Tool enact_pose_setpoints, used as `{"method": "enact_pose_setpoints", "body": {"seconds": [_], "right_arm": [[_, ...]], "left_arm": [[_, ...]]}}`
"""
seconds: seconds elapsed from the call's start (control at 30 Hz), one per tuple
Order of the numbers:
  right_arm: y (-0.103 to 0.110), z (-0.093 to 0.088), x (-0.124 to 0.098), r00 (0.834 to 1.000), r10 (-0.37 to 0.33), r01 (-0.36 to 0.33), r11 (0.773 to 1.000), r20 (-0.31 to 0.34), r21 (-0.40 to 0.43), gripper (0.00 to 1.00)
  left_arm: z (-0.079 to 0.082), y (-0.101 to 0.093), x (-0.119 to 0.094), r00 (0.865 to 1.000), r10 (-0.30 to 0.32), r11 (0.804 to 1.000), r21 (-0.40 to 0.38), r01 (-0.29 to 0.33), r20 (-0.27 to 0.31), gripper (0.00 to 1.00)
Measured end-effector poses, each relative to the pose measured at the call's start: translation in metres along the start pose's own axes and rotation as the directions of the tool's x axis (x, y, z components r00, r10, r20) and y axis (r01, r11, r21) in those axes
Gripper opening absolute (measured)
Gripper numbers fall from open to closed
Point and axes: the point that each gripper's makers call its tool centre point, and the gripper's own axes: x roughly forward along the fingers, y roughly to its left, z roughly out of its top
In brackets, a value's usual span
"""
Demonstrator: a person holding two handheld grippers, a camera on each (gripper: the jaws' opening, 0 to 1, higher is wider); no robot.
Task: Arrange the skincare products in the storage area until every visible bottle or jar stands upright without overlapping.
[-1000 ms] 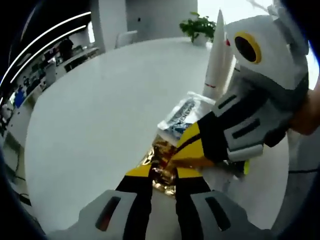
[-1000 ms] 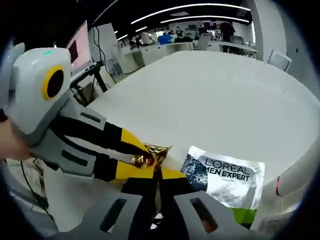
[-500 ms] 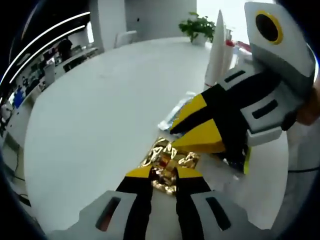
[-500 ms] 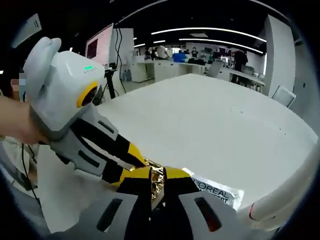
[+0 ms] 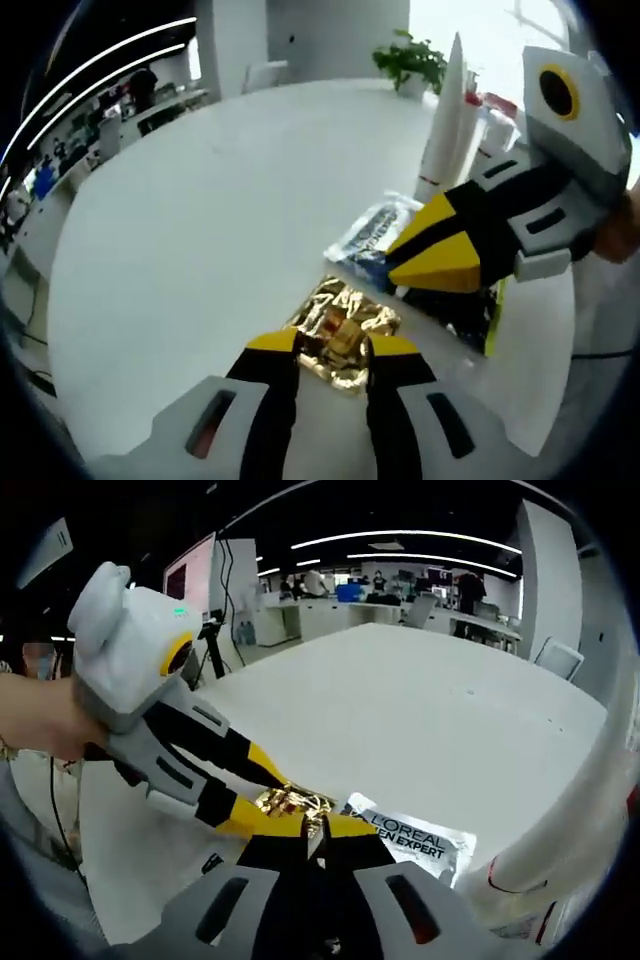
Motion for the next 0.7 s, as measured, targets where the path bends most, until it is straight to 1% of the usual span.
{"method": "enact_pose_setpoints", "body": {"seconds": [0.07, 0.13, 0.2, 0.23, 0.27, 0.4, 0.43, 0.5, 0.57, 0.63, 0.7], "right_arm": [[0.002, 0.003, -0.004, 1.000, 0.006, -0.006, 1.000, 0.007, -0.003, 0.08], [0.007, 0.006, -0.009, 1.000, 0.018, -0.017, 0.999, 0.016, -0.030, 0.09], [0.013, 0.010, -0.016, 0.999, 0.045, -0.044, 0.998, 0.026, -0.046, 0.09], [0.015, 0.010, -0.018, 0.998, 0.054, -0.052, 0.997, 0.026, -0.051, 0.09], [0.018, 0.011, -0.022, 0.998, 0.062, -0.059, 0.996, 0.030, -0.070, 0.11], [0.022, 0.012, -0.035, 0.996, 0.076, -0.071, 0.992, 0.048, -0.107, 0.20], [0.024, 0.014, -0.045, 0.996, 0.078, -0.072, 0.991, 0.047, -0.117, 0.22], [0.026, 0.012, -0.055, 0.996, 0.078, -0.070, 0.988, 0.049, -0.140, 0.28], [0.030, 0.009, -0.067, 0.995, 0.086, -0.076, 0.982, 0.052, -0.170, 0.28], [0.032, 0.004, -0.078, 0.994, 0.093, -0.081, 0.981, 0.057, -0.177, 0.32], [0.031, -0.001, -0.091, 0.994, 0.091, -0.077, 0.981, 0.067, -0.179, 0.35]], "left_arm": [[0.003, 0.001, -0.003, 1.000, 0.006, 1.000, -0.010, -0.006, 0.009, 0.26], [0.004, 0.001, -0.006, 1.000, 0.013, 1.000, -0.017, -0.012, 0.013, 0.27], [0.007, 0.000, -0.010, 1.000, 0.021, 0.999, -0.034, -0.020, 0.024, 0.30], [0.010, -0.002, -0.016, 0.999, 0.026, 0.998, -0.050, -0.024, 0.033, 0.32], [0.012, -0.003, -0.018, 0.999, 0.029, 0.998, -0.060, -0.026, 0.039, 0.34], [0.015, -0.010, -0.028, 0.997, 0.052, 0.996, -0.078, -0.048, 0.053, 0.39], [0.015, -0.012, -0.031, 0.997, 0.058, 0.995, -0.081, -0.053, 0.053, 0.41], [0.017, -0.018, -0.039, 0.996, 0.064, 0.994, -0.091, -0.058, 0.056, 0.45], [0.016, -0.022, -0.043, 0.996, 0.065, 0.993, -0.099, -0.059, 0.059, 0.49], [0.012, -0.029, -0.052, 0.995, 0.078, 0.990, -0.118, -0.071, 0.057, 0.52], [0.006, -0.030, -0.055, 0.994, 0.095, 0.986, -0.142, -0.087, 0.055, 0.55]]}}
